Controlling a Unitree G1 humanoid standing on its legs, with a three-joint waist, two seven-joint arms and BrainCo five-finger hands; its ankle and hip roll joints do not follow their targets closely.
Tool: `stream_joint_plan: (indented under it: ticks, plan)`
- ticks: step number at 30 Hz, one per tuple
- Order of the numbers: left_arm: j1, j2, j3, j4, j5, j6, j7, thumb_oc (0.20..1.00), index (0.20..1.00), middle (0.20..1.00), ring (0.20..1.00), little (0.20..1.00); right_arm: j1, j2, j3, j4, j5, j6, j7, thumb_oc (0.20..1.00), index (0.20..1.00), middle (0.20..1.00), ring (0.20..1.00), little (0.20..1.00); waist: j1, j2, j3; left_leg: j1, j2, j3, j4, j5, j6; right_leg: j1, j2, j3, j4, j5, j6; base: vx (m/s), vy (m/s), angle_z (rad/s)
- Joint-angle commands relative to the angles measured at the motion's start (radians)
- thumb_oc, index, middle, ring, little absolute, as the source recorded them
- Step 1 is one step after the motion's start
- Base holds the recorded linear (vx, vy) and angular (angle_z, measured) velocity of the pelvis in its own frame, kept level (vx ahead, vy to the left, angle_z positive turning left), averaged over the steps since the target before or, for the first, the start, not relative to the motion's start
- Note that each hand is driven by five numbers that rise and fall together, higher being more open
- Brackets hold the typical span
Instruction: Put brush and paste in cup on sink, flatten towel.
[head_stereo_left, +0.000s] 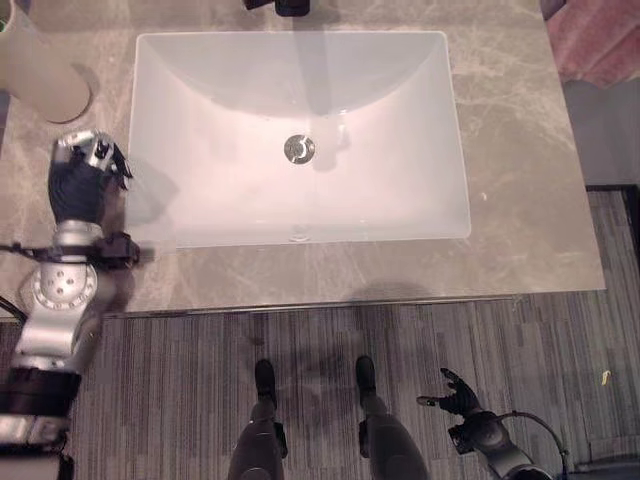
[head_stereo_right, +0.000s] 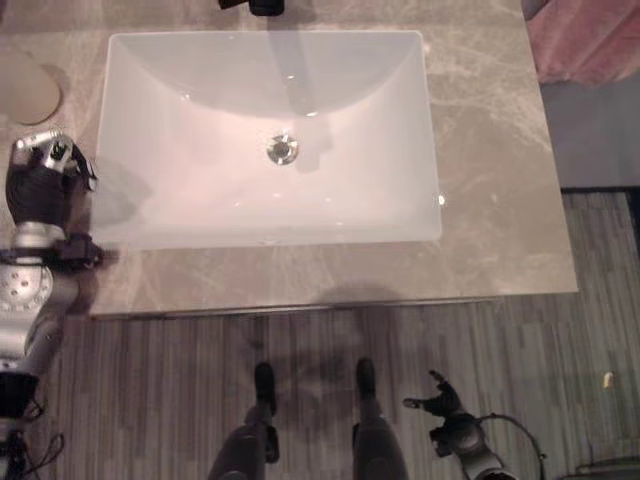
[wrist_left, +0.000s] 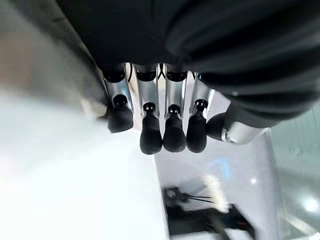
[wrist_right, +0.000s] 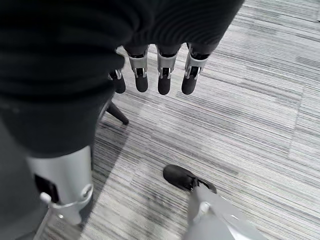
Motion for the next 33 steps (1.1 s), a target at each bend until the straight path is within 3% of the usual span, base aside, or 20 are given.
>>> stream_joint_plan:
  ticks: [1,6,11,15,18,20,21,23,25,27,29,33]
  plan:
    - [0.087,-0.046,0.016,-0.03,-0.05,-0.027,-0.083,0.2,0.2,0.2,0.2,0.2,0.053,-0.019,-0.041,0.048,0.006,-0.014,-0.003,1.0,1.0,1.0,1.0,1.0,0.013,-0.004,-0.078,0.055,-0.001,-0.043,0.021,-0.025,0.004,0.044,-0.059,-0.016,0.041,-0.009,0.036,0.05,0.012,0.1]
    - [0.195,-0.105,0.042,-0.097,-0.035,-0.025,-0.139,0.2,0.2,0.2,0.2,0.2,0.074,-0.004,-0.069,0.097,-0.019,-0.011,0.015,1.0,1.0,1.0,1.0,1.0,0.023,-0.012,-0.113,0.114,-0.023,-0.053,0.047,-0.063,0.021,0.124,-0.075,-0.043,0.053,-0.021,0.042,0.02,0.062,0.18]
    - [0.294,-0.087,0.093,-0.098,0.007,-0.022,-0.171,0.2,0.2,0.2,0.2,0.2,0.097,0.0,-0.103,0.115,-0.031,-0.012,0.03,1.0,1.0,1.0,1.0,1.0,0.031,-0.021,-0.144,0.14,-0.064,-0.055,0.124,-0.129,0.051,0.174,-0.111,-0.038,0.087,-0.008,0.059,0.0,0.141,0.11]
    - [0.364,-0.078,0.117,-0.104,0.019,-0.019,-0.201,0.2,0.2,0.2,0.2,0.2,0.123,0.003,-0.142,0.101,-0.02,-0.017,0.04,1.0,1.0,1.0,1.0,1.0,0.028,-0.023,-0.166,0.157,-0.114,-0.051,0.142,-0.157,0.081,0.174,-0.146,-0.02,0.136,0.055,0.082,-0.02,0.2,0.08]
    - [0.38,-0.089,0.123,-0.107,0.015,-0.023,-0.202,0.2,0.2,0.2,0.2,0.2,0.133,0.009,-0.145,0.076,-0.02,-0.02,0.045,1.0,1.0,1.0,1.0,1.0,0.024,-0.022,-0.166,0.169,-0.145,-0.049,0.133,-0.157,0.105,0.141,-0.17,0.01,0.201,0.139,0.092,-0.07,0.184,0.04]
    - [0.386,-0.101,0.127,-0.097,0.023,-0.023,-0.199,0.2,0.2,0.2,0.2,0.2,0.125,0.013,-0.137,0.063,-0.018,-0.025,0.046,1.0,1.0,1.0,1.0,1.0,0.033,-0.005,-0.15,0.178,-0.146,-0.03,0.13,-0.156,0.118,0.103,-0.157,-0.025,0.255,0.105,0.075,-0.09,0.259,-0.09]
    - [0.391,-0.108,0.122,-0.083,0.035,-0.023,-0.208,0.2,0.2,0.2,0.2,0.2,0.128,0.016,-0.131,0.061,-0.001,-0.034,0.053,1.0,1.0,1.0,1.0,1.0,0.017,0.011,-0.144,0.191,-0.147,-0.03,0.129,-0.157,0.126,0.088,-0.069,-0.008,0.278,-0.004,0.045,-0.05,0.206,-0.33]
    - [0.385,-0.115,0.125,-0.079,0.038,-0.024,-0.203,0.2,0.2,0.2,0.2,0.2,0.127,0.019,-0.127,0.067,0.0,-0.035,0.052,1.0,1.0,1.0,1.0,1.0,0.025,0.011,-0.144,0.194,-0.148,-0.022,0.129,-0.155,0.13,0.072,-0.041,-0.036,0.275,-0.035,0.033,-0.03,0.126,-0.26]
    - [0.389,-0.132,0.138,-0.08,0.055,-0.02,-0.195,0.2,0.2,0.2,0.2,0.2,0.117,0.03,-0.111,0.09,-0.009,-0.035,0.05,1.0,1.0,1.0,1.0,1.0,0.051,0.002,-0.141,0.211,-0.151,0.015,0.123,-0.157,0.13,0.067,-0.033,-0.186,0.249,-0.035,0.011,-0.03,0.059,-0.32]
    - [0.393,-0.146,0.147,-0.087,0.057,-0.021,-0.197,0.2,0.2,0.2,0.2,0.2,0.117,0.033,-0.099,0.093,-0.017,-0.032,0.051,1.0,1.0,1.0,1.0,1.0,0.054,0.0,-0.139,0.231,-0.147,0.031,0.122,-0.161,0.125,0.08,-0.03,-0.224,0.237,-0.042,0.018,0.0,-0.011,-0.43]
    - [0.397,-0.158,0.143,-0.095,0.054,-0.02,-0.208,0.2,0.2,0.2,0.2,0.2,0.109,0.033,-0.086,0.103,-0.021,-0.033,0.053,1.0,1.0,1.0,1.0,1.0,0.048,0.003,-0.139,0.248,-0.138,0.045,0.109,-0.16,0.122,0.089,0.011,-0.164,0.219,-0.043,0.016,0.02,-0.046,-0.09]
    - [0.404,-0.169,0.142,-0.094,0.046,-0.016,-0.208,0.2,0.2,0.2,0.2,0.2,0.107,0.022,-0.084,0.123,-0.024,-0.029,0.045,1.0,1.0,1.0,1.0,1.0,0.06,0.006,-0.154,0.266,-0.126,0.066,0.097,-0.158,0.114,0.117,0.029,-0.16,0.174,-0.05,-0.004,0.06,-0.088,-0.29]
